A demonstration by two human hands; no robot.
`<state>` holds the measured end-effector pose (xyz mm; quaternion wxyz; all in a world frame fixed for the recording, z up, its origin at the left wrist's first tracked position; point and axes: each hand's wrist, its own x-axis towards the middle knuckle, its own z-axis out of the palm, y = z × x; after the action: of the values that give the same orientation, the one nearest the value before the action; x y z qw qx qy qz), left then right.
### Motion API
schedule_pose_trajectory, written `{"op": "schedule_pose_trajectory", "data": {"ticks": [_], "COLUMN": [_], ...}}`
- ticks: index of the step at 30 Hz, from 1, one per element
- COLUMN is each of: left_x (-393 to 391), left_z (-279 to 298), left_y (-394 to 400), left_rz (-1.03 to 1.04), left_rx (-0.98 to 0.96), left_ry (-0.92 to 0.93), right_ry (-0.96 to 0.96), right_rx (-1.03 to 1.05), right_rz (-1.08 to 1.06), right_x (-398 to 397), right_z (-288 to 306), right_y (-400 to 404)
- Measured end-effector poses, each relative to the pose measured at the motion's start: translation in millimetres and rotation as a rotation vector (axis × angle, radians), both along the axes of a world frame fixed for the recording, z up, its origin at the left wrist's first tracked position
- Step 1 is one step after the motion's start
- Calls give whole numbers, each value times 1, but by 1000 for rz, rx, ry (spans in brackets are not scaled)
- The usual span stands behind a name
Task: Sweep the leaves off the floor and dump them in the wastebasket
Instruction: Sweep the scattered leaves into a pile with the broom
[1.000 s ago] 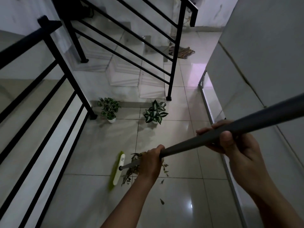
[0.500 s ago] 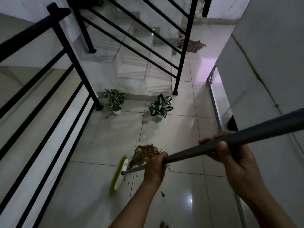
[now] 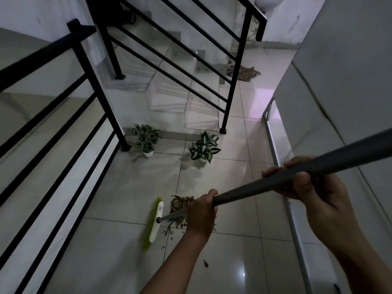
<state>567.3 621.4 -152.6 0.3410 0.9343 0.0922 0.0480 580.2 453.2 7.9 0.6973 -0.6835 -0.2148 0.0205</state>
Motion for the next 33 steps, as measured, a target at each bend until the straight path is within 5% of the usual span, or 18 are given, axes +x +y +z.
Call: {"op": "schedule_pose_trajectory", "data": {"ticks": [10,18,25,33], "left_x": [-10,32,46,36], "left_z": [-25,-49,-31,0], "left_y": [39,42,-2,-23], "left_rz": [68,-134,-342,-406], "left_rx": [-69,-21,16,49], "left_ry": [134,236,280,145], "right_ry": [138,165,150,113], "right_rx": [0,-127,-185,4], "right_rz": [19,-119,-289,-317], "right_x": [-11,-25,-35,-41], "right_z": [-42,-68,-52,-17], "right_y": [31,32,0,-26]}}
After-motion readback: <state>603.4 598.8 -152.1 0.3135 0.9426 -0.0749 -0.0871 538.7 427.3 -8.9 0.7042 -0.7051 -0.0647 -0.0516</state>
